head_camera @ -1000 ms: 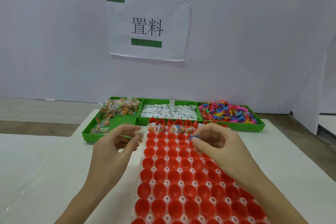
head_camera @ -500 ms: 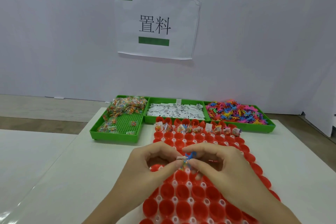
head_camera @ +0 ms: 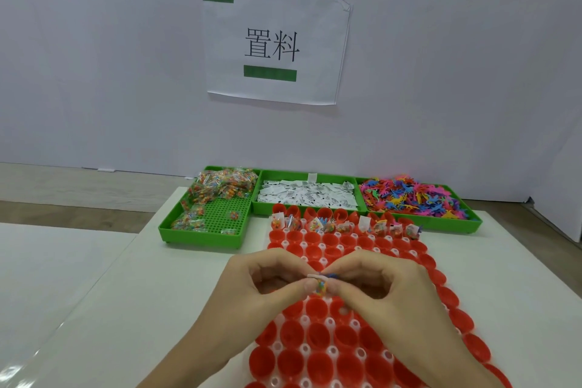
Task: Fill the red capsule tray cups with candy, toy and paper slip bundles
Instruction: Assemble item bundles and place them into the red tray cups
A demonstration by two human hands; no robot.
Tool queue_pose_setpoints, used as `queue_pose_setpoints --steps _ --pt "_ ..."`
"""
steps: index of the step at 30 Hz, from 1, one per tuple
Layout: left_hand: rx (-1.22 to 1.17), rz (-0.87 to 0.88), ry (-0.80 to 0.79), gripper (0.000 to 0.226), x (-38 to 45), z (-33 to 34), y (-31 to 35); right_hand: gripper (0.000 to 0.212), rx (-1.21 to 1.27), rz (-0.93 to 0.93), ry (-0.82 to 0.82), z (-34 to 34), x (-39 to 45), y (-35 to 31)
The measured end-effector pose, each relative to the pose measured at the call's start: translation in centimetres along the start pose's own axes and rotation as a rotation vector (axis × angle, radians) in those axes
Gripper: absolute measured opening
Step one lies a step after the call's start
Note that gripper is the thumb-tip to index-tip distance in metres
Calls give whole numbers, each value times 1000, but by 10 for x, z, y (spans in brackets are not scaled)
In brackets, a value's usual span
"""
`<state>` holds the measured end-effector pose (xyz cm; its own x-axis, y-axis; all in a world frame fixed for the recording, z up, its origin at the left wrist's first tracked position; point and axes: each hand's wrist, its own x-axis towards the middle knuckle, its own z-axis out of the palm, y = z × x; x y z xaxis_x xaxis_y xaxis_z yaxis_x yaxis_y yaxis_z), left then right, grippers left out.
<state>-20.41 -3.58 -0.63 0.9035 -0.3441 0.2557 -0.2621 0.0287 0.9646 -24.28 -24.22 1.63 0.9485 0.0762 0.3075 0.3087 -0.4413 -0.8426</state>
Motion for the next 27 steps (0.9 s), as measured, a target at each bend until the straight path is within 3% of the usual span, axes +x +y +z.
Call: queue_pose_setpoints --steps 10,20,27 --pt "18 72 74 10 7 -10 1 14 182 44 -166 -1 13 -7" --pt "128 110 233 9 50 -30 -6 8 -46 21 -192 7 92 0" --pt "353 4 286 8 89 -52 -32 11 -244 81 -197 31 145 22"
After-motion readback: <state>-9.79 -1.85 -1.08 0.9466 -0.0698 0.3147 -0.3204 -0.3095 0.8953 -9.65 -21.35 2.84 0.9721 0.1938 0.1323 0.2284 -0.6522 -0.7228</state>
